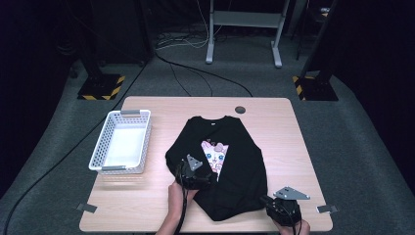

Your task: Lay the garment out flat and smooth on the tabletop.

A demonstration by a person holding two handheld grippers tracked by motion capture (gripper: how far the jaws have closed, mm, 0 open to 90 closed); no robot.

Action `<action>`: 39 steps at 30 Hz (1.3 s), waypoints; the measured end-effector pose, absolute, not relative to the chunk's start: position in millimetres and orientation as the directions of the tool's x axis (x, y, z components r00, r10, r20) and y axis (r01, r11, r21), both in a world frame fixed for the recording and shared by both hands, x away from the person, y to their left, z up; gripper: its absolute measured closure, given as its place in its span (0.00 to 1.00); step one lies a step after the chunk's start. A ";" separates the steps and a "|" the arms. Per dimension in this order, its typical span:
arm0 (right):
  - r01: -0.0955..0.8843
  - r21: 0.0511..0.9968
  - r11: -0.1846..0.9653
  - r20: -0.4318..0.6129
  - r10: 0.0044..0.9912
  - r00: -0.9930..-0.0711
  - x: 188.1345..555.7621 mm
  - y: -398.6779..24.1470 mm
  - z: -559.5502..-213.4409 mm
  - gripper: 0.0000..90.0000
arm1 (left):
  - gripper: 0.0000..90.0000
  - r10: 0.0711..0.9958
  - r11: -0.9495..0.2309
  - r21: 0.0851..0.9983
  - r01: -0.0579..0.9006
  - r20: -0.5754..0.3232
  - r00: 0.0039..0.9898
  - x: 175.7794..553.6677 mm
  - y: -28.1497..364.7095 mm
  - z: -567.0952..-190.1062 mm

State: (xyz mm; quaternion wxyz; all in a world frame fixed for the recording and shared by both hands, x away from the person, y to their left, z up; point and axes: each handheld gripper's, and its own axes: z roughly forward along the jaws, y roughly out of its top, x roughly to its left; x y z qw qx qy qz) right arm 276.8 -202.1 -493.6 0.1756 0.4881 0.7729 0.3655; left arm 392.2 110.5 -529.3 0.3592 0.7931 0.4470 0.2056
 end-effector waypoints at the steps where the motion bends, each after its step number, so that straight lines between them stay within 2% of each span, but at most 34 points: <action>1: 0.624 0.740 0.251 0.087 0.884 -0.459 274.5 -204.3 -492.7 0.84 | 0.17 0.857 -0.342 0.754 0.561 0.005 0.516 392.2 110.5 -529.3; 7: 0.601 0.771 0.210 0.093 0.897 -0.433 262.8 -221.2 -481.0 0.72 | 0.17 0.857 -0.342 0.754 0.561 0.005 0.516 392.2 110.5 -529.3; 10: 0.611 0.768 0.193 0.103 0.904 -0.414 268.4 -226.5 -479.9 0.62 | 0.17 0.857 -0.342 0.753 0.561 0.005 0.516 392.2 110.5 -529.3; 12: 0.617 0.766 0.180 0.104 0.912 -0.396 274.9 -227.6 -481.4 0.51 | 0.17 0.857 -0.342 0.753 0.561 0.005 0.516 392.2 110.5 -529.3; 21: 0.647 0.739 0.187 0.095 0.922 -0.376 319.4 -222.5 -507.5 0.18 | 0.17 0.857 -0.342 0.753 0.562 0.005 0.516 392.3 110.5 -529.3; 30: 0.650 0.735 0.193 0.049 0.941 -0.334 346.8 -220.8 -528.2 0.08 | 0.17 0.856 -0.344 0.753 0.560 0.007 0.516 391.8 110.4 -529.1; 39: 0.636 0.738 0.225 0.015 0.937 -0.348 351.1 -217.7 -530.0 0.08 | 0.14 0.839 -0.301 0.783 0.543 -0.052 0.541 389.9 116.2 -526.4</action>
